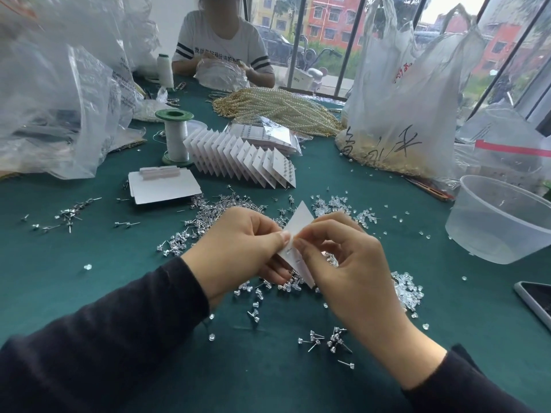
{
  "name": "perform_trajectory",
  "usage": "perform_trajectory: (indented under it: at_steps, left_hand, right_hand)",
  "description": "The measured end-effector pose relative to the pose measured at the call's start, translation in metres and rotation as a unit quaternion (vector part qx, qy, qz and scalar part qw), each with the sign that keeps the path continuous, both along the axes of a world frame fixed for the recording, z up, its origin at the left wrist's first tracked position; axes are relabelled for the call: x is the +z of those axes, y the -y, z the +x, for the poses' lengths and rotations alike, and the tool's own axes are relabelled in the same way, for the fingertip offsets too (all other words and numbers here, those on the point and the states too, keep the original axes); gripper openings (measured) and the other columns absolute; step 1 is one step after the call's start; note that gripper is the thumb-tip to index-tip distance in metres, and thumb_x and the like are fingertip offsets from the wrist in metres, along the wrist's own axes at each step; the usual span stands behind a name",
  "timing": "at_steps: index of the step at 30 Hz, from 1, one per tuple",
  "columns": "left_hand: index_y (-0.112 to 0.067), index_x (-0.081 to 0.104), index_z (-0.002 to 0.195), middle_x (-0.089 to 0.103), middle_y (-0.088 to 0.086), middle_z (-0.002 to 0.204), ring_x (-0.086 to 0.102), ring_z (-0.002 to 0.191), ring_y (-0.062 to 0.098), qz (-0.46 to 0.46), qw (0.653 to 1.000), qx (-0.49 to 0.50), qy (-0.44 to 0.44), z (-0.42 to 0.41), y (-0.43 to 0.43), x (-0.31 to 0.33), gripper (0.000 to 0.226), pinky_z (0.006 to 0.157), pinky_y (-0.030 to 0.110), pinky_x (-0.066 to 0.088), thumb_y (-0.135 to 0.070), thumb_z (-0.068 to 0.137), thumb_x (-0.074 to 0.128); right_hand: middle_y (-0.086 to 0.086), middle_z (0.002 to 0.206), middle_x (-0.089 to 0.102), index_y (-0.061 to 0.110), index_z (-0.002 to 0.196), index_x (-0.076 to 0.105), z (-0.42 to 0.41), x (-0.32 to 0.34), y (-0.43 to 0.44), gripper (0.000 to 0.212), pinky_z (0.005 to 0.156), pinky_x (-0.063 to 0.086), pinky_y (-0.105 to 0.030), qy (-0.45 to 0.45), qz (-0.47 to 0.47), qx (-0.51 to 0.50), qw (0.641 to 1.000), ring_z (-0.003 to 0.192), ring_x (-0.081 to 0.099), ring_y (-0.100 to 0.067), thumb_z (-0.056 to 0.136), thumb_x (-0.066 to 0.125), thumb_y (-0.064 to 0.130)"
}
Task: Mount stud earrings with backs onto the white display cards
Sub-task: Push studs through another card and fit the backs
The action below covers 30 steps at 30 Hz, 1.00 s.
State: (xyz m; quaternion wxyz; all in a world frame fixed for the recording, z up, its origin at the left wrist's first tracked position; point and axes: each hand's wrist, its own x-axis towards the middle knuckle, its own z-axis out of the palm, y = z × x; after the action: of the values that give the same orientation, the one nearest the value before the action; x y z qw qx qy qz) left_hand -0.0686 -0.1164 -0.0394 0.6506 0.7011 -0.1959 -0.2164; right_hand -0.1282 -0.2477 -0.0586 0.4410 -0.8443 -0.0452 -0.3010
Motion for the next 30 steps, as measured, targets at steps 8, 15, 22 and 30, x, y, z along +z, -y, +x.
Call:
perform_trajectory:
  at_steps: [8,15,22,30]
  left_hand:
    - [0.003,0.06,0.067,0.059,0.014,0.056,0.059,0.042,0.015,0.011,1.0,-0.003,0.019,0.003,0.001,-0.002,0.023,0.04,0.021,0.05,-0.002,0.088,0.053]
    - [0.015,0.058,0.077,0.058,0.014,0.054,0.06,0.043,0.013,0.037,0.997,-0.006,0.07,0.003,0.001,-0.004,0.023,0.041,0.02,0.05,-0.003,0.089,0.051]
    - [0.0,0.058,0.065,0.057,0.005,0.047,0.059,0.041,0.012,0.059,0.993,-0.014,0.098,0.001,-0.001,-0.003,0.025,0.04,0.021,0.05,-0.004,0.089,0.051]
    - [-0.007,0.069,0.076,0.07,0.007,0.068,0.062,0.058,0.017,0.082,0.988,-0.024,0.128,0.025,-0.026,0.02,0.032,0.051,0.017,0.051,-0.037,0.079,0.058]
  right_hand:
    - [0.003,0.074,0.062,0.013,0.071,0.066,-0.003,0.004,0.004,0.014,0.064,0.052,-0.028,0.018,-0.038,-0.013,0.999,0.069,0.061,-0.013,0.075,0.069,0.0]
    - [0.002,0.073,0.06,0.011,0.068,0.066,-0.003,0.004,0.002,0.013,0.06,0.048,-0.022,-0.011,-0.054,-0.005,0.998,0.067,0.059,-0.013,0.076,0.067,0.001]
    - [0.002,0.072,0.06,0.011,0.068,0.065,-0.004,0.004,0.001,0.014,0.058,0.048,-0.029,-0.017,-0.051,0.012,0.998,0.066,0.058,-0.016,0.076,0.067,0.0]
    - [0.006,0.075,0.059,0.017,0.073,0.063,-0.006,0.012,0.001,0.007,0.062,0.047,-0.017,0.062,-0.008,-0.022,0.998,0.069,0.058,-0.009,0.076,0.062,0.01]
